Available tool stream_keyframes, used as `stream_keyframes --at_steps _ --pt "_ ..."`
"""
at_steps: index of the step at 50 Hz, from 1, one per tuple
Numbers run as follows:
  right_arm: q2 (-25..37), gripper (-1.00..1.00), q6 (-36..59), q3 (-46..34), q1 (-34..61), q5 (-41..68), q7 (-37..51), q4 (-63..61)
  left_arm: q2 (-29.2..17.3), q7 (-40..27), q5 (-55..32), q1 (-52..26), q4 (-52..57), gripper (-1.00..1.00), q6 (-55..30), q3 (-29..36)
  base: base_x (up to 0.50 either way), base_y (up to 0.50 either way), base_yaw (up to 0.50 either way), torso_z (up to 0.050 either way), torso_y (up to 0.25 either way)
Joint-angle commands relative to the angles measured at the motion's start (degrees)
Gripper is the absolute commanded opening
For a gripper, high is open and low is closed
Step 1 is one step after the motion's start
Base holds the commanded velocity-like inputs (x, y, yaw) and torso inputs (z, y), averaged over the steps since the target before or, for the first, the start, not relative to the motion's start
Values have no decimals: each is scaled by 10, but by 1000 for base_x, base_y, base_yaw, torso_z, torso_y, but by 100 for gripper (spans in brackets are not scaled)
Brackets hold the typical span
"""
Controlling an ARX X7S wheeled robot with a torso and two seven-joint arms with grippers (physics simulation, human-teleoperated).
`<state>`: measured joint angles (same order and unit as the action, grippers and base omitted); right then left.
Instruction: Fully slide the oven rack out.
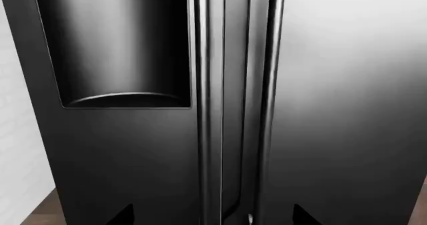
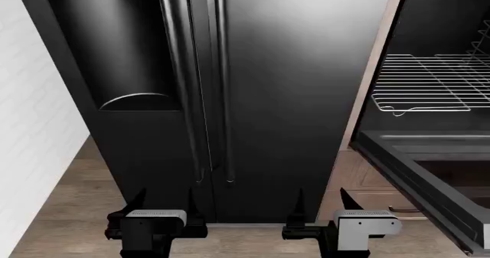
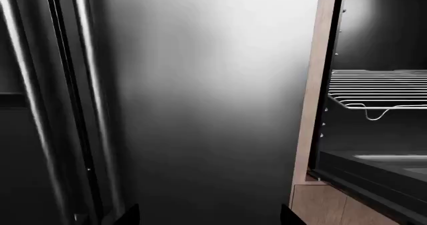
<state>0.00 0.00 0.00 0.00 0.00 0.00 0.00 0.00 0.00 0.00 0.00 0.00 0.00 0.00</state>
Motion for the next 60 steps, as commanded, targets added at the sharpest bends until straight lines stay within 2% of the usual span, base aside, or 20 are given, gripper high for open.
stream_keyframes --at_steps 1,9,40,49,53,60 --pt "9 100 0 -13 0 5 13 1 -9 -11 -10 -1 1 100 -2 10 0 0 0 0 0" --pt "25 100 -5 -34 8 12 28 12 -23 -21 -30 -3 1 100 -5 28 0 0 0 2 0" --pt "48 100 -14 -62 10 41 55 16 -48 -55 -51 -5 -1 100 -2 62 0 0 0 50 0" --pt "56 100 15 -62 12 63 56 -2 -55 -63 -57 -8 1 100 -14 66 0 0 0 50 0" --pt "64 100 68 -59 7 83 59 -60 -61 -75 -62 -9 47 100 -90 69 0 0 0 38 0" --pt "109 100 280 -54 7 116 72 -302 -90 -96 -120 -40 274 100 -396 47 0 0 0 0 0"
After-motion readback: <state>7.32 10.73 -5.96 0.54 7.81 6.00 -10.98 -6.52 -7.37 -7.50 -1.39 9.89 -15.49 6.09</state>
